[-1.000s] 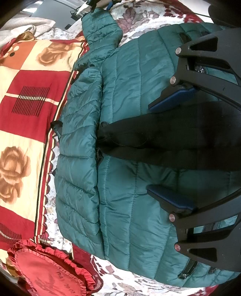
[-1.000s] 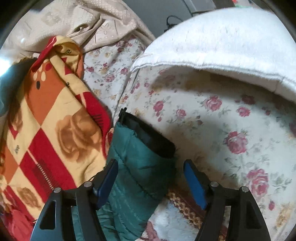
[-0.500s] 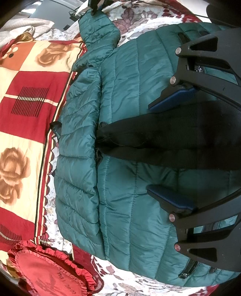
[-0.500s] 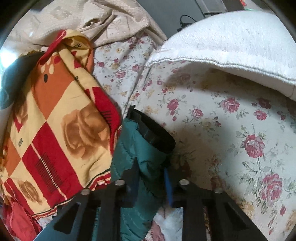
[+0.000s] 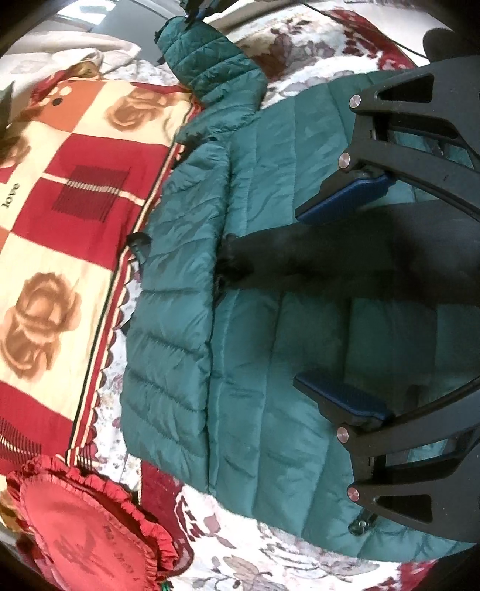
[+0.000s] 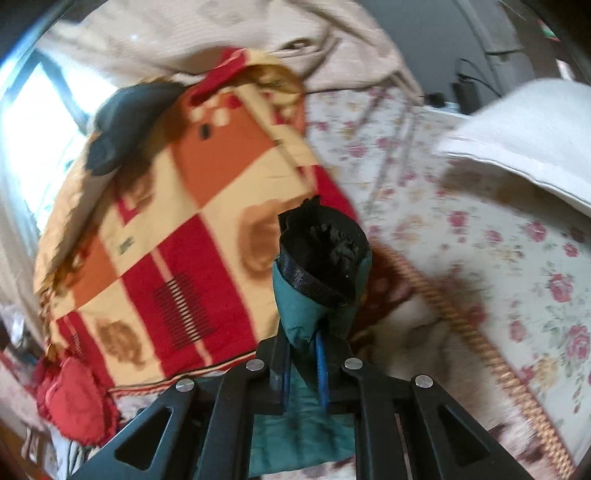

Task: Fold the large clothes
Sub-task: 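Carry the sleeve cuff with the right tool across the jacket front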

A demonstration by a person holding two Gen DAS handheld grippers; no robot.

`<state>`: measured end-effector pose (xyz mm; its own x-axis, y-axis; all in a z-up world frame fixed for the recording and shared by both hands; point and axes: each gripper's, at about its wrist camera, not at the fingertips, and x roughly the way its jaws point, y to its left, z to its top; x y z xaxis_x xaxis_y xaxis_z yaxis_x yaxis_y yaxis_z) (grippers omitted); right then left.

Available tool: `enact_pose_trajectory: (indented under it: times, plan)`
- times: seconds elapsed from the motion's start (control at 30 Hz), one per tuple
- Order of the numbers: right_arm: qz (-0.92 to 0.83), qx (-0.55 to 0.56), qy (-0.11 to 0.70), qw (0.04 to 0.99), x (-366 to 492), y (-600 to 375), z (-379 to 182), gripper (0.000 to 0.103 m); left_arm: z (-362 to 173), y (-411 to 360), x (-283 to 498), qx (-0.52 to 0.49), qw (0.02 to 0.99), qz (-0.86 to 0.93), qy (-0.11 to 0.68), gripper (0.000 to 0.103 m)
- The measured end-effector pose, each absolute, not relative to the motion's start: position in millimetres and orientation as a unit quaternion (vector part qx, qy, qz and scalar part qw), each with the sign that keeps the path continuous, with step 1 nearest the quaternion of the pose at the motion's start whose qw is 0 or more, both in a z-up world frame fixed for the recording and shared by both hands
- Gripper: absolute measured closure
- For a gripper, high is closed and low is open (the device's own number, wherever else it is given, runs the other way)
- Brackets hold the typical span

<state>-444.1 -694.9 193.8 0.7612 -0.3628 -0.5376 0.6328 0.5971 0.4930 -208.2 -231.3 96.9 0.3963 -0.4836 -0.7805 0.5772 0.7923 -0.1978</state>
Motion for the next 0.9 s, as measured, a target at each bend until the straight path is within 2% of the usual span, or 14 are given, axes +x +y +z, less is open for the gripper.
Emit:
enact_pose_trajectory:
  times: [0.4, 0.9]
  plan:
    - [-0.213, 0.303, 0.244, 0.896, -369.9, -612.4, 212.3, 0.093, 117.8, -199.9, -204.7, 0.038, 0.846, -0.313, 0.430, 0.021]
    - [-0.160, 0.300, 0.283, 0.897, -290.8, -543.9, 193.3, 0.093, 109.3, -174.9, -157.6, 0.038, 0.867, -0.240, 0.434, 0.021]
